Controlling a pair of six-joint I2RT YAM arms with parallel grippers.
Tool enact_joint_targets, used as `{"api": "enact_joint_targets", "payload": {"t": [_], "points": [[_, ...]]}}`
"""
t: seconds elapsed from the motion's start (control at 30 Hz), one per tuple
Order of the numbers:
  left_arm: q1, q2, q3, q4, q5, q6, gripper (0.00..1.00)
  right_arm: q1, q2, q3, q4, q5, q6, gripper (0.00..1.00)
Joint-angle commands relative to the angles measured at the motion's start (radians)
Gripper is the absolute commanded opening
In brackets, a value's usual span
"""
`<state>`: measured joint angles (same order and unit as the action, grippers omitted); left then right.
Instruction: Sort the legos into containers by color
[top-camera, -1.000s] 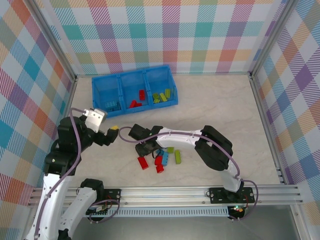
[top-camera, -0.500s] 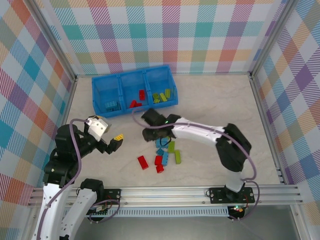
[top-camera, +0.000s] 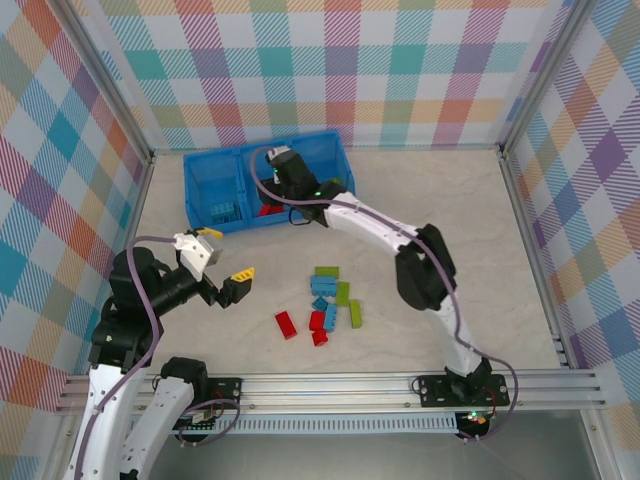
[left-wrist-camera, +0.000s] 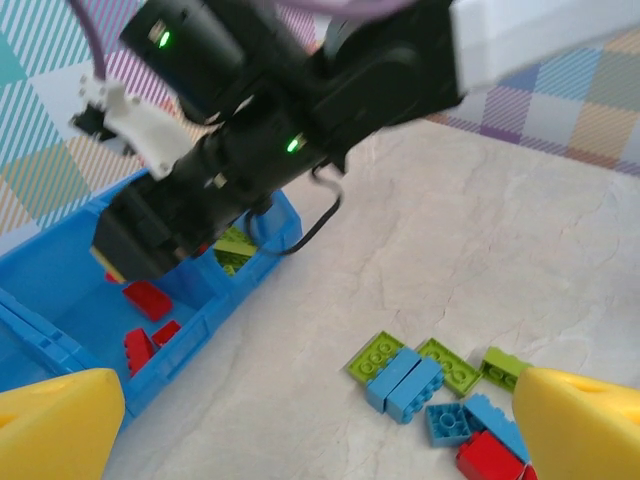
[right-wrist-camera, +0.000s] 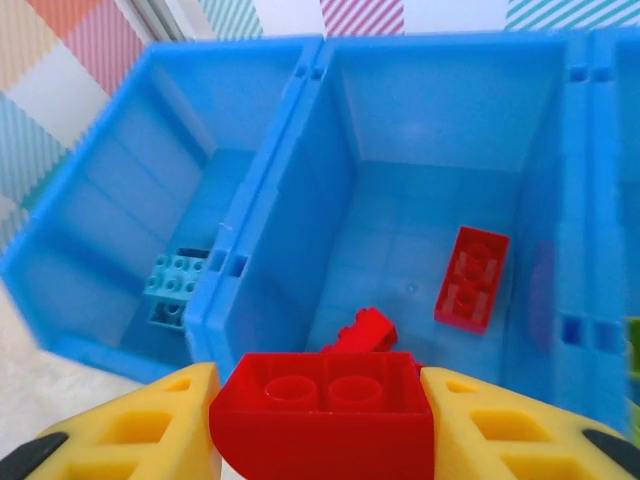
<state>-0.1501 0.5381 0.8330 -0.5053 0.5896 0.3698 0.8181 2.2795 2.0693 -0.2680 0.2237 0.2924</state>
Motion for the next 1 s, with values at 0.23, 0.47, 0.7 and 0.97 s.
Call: {"api": "enact_joint_targets", "payload": {"t": [0.23, 0.47, 0.7, 0.97], "points": [[-0.004, -0.004, -0.014, 0.014, -0.185, -0.255, 1.0, -0.002, 0.27, 0.516, -0.309, -0.021, -0.07, 0.64], [-0.005, 0.044, 0.014, -0.014, -0.221, -0.414, 1.0, -0.002, 0.171, 0.509, -0.446, -0.071, -0.09, 0.68], [-0.063, 0.114, -0.024, 0.037, -0.172, -0.604, 0.98, -0.002, -0.279, -0.091, -0.397, -0.131, -0.164, 0.8], [-0.473, 0.368, 0.001, -0.025, -0.584, -0.799, 1.0, -0.008, -0.986, -0.873, -0.34, -0.125, -0.053, 0.97]]}}
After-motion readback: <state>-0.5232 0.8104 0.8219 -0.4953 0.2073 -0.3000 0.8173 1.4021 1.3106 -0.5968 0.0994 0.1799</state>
